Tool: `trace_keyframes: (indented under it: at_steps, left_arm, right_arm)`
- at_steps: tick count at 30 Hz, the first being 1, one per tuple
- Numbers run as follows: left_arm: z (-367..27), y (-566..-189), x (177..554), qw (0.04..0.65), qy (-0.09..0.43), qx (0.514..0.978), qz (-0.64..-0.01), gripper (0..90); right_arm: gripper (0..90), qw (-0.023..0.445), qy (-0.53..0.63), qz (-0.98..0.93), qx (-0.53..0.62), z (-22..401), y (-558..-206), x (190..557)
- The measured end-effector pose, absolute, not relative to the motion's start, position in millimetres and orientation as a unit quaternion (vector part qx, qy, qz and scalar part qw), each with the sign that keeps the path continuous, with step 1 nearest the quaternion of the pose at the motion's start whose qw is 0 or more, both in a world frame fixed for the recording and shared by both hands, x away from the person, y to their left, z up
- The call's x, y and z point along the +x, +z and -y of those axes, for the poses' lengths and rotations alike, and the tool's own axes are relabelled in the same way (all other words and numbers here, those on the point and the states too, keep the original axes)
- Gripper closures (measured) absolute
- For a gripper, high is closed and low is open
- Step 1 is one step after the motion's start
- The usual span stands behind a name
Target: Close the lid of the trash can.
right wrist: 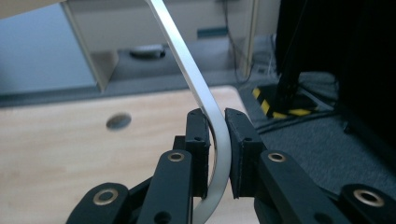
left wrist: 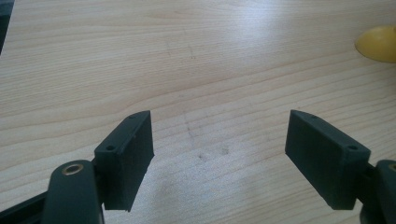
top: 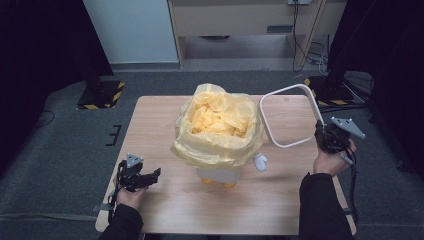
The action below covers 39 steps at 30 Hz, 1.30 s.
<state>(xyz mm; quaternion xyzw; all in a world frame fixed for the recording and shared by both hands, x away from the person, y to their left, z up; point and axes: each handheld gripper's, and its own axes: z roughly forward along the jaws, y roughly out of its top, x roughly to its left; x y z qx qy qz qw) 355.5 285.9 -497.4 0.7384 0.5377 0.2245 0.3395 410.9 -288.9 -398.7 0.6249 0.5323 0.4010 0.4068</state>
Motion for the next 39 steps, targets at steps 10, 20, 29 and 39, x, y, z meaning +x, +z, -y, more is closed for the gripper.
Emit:
trace_keyframes:
  at_steps: [10, 20, 29, 39]
  left_arm:
    - [-286.2, -497.2, 355.4, 0.342, 0.223, 0.736, -0.539, 22.9]
    - [-285.3, -497.8, 355.6, 0.339, 0.223, 0.739, -0.538, 22.9]
    - [-285.6, -497.9, 355.6, 0.338, 0.223, 0.739, -0.539, 22.9]
    - [-285.4, -497.9, 355.6, 0.338, 0.223, 0.738, -0.539, 22.9]
  right_arm:
    - [80.5, 0.443, 0.446, -0.483, 0.609, 288.8, -359.9, 410.2]
    - [80.5, 0.437, 0.507, -0.487, 0.561, 282.1, -320.3, 404.4]
    - [80.6, 0.451, 0.538, -0.474, 0.532, 273.4, -293.1, 398.0]
    - [80.6, 0.438, 0.577, -0.479, 0.496, 264.6, -274.5, 391.0]
